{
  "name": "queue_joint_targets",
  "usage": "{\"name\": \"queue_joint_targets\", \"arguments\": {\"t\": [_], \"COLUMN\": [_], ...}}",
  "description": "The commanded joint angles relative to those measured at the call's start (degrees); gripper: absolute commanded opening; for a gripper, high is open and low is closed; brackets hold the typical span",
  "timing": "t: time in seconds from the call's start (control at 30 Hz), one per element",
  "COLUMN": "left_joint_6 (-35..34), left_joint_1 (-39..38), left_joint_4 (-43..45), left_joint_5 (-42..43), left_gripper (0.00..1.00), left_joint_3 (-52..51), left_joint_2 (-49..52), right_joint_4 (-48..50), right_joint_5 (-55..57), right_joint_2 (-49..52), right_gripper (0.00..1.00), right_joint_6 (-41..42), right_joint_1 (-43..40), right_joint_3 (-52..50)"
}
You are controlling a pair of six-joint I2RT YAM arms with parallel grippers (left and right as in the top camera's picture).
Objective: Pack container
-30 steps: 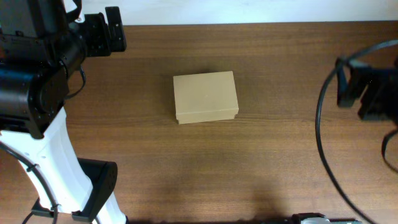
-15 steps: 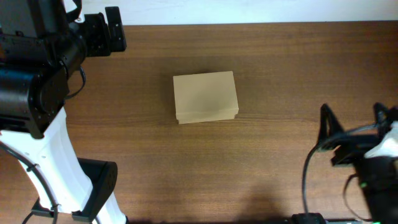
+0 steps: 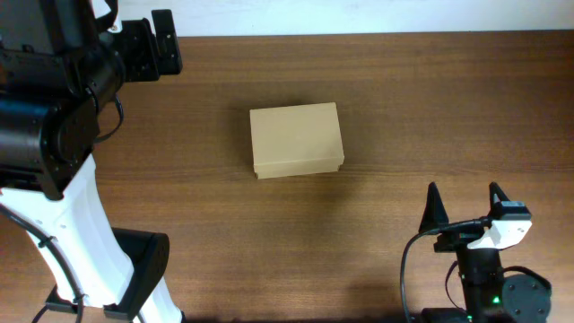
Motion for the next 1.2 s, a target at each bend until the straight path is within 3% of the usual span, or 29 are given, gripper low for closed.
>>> {"name": "queue_joint_targets", "arguments": {"t": [0.0, 0.27, 1.17], "left_joint_6": [0.5, 0.5, 0.5], "left_joint_1": [0.2, 0.2, 0.2], "left_joint_4": [-0.1, -0.1, -0.1], "left_joint_5": [-0.4, -0.4, -0.4], "left_gripper": [1.0, 1.0, 1.0], "left_joint_3": [-0.1, -0.1, -0.1], "left_joint_2": [0.4, 0.4, 0.4], "right_joint_4": [3.3, 5.3, 5.3], "right_joint_5": [1.0, 5.1, 10.8], "right_joint_2": [-2.8, -5.2, -7.5], "right_gripper": [0.99, 0.99, 0.99], "right_joint_6": [-0.2, -0.3, -0.4], "right_joint_1": [-1.2, -2.1, -2.1], "right_joint_3": [-4.1, -11.3, -21.9]}}
